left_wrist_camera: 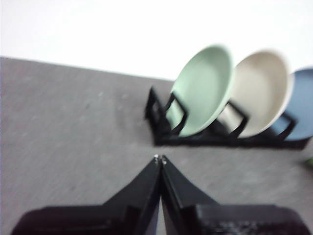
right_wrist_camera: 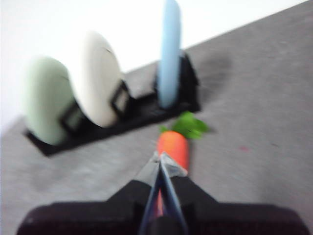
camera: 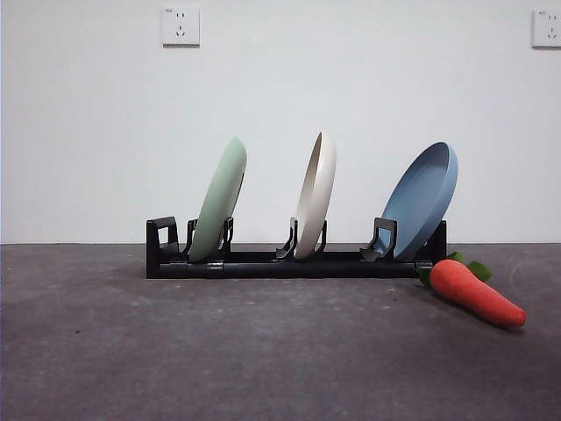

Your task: Take the green plate from the plate rack,put the plate on the table,take the carrot from the table,put the carrot in the plate

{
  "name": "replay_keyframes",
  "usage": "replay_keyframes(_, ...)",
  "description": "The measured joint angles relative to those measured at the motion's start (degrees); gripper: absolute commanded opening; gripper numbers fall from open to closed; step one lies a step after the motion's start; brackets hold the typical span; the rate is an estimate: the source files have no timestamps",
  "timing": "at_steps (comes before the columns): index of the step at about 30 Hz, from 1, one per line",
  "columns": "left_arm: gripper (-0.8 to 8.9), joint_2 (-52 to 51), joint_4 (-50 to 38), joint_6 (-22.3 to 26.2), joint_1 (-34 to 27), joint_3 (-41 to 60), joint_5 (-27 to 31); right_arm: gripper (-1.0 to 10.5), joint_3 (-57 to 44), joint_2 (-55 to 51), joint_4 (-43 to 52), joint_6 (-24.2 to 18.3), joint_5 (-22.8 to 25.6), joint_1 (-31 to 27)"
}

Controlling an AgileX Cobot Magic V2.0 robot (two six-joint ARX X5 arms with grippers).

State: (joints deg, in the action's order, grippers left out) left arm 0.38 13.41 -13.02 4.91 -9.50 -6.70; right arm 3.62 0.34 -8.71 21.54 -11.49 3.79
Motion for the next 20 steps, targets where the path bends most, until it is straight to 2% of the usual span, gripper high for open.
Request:
replay_keyframes(4,-0.06,1.44,4.31,-1.44,0.0,-6.62,-1.77,-0.1,5.99,1.29,-0.87,2.23,-3.13,0.0)
replay_keyframes(9,-0.06,5.53,10.23,-1.66,0.0,-15.21,-6.99,-0.1,15.04,6.05,-7.67,2.23,-5.79,0.0)
replay_keyframes(14,-0.06,11.06,16.52,-0.85,0.0,-23.67,-12.76,-0.1,26.4,13.33,-18.75,-3.17,-11.08,0.0)
replay_keyframes(20,-0.06,17.18,25.77,3.13,0.0,-33.07,-17.44,-0.1,38.88,22.8,-34.42,-12.59,-12.55,0.0)
